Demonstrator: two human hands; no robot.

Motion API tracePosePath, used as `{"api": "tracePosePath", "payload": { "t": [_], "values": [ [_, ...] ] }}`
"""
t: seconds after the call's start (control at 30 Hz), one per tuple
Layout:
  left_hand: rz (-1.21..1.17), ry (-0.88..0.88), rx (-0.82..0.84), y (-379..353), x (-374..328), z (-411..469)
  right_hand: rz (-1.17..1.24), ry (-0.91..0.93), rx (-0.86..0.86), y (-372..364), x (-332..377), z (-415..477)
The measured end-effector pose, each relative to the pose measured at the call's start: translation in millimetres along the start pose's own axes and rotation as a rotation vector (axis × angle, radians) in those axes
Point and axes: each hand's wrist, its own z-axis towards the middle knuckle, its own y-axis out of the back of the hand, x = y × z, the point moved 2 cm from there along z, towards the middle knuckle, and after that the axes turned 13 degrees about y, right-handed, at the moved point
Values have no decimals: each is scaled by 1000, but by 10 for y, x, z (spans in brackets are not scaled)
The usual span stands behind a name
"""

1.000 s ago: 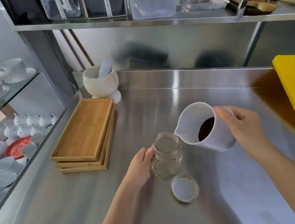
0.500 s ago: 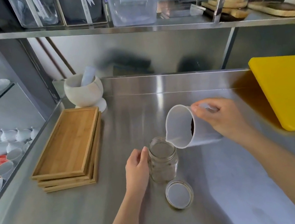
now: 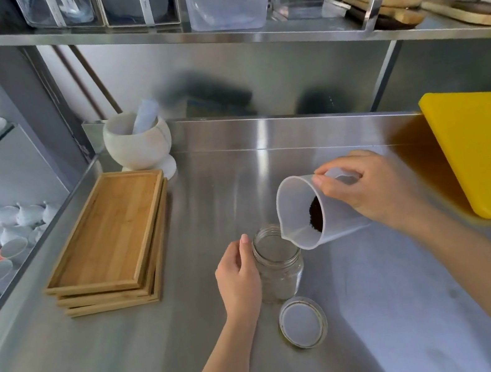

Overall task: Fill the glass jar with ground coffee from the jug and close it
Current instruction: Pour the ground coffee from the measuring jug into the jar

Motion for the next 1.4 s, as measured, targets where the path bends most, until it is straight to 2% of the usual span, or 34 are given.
{"api": "tracePosePath", "payload": {
  "t": [0.87,1.4],
  "values": [
    [43,30,22,-10,42,57,-115,157,54,-78,192,209],
    [57,43,25,-7,60,73,-166,333,46,-147,256,253]
  ]
}}
